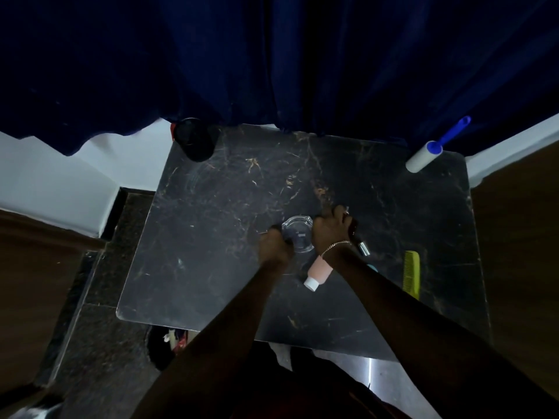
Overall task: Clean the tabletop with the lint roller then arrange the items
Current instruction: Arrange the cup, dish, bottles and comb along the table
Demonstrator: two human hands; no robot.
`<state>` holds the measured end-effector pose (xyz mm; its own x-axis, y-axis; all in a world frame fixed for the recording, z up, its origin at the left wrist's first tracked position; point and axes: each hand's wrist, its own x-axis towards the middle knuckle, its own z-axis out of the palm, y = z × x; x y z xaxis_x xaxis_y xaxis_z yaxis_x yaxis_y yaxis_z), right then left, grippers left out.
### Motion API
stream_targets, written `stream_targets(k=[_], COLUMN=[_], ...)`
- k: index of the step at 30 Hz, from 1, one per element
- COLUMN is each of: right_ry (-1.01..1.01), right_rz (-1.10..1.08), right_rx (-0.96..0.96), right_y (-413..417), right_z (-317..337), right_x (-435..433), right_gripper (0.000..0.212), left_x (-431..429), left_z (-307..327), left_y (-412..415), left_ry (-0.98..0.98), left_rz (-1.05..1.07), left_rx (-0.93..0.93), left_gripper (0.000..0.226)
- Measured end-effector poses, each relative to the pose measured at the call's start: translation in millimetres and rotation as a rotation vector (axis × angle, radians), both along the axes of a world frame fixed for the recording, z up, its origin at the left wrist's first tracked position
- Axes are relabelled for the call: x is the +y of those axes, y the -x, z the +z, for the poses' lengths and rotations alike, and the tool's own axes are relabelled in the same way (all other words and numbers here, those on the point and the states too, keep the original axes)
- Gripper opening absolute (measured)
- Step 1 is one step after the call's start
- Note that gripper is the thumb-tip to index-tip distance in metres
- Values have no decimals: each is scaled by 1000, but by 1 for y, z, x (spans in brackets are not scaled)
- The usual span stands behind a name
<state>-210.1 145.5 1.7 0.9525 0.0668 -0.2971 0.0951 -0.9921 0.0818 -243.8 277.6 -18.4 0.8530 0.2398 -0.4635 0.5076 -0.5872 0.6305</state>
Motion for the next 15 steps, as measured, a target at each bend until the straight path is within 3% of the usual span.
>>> stream_targets(k=[8, 15], right_ry=[-168, -465], right_rz=[136, -82], right_rx=[71, 111], right_y=[-6, -4], right_z=[-2, 9], right_x=[10, 59], right_gripper=[31, 24], left_x=[12, 61], left_z=[1, 12], left_y=[11, 10], left_ry=[21, -5], left_rz=[121, 205], left_rx=[-11, -21], left_gripper=[33, 35])
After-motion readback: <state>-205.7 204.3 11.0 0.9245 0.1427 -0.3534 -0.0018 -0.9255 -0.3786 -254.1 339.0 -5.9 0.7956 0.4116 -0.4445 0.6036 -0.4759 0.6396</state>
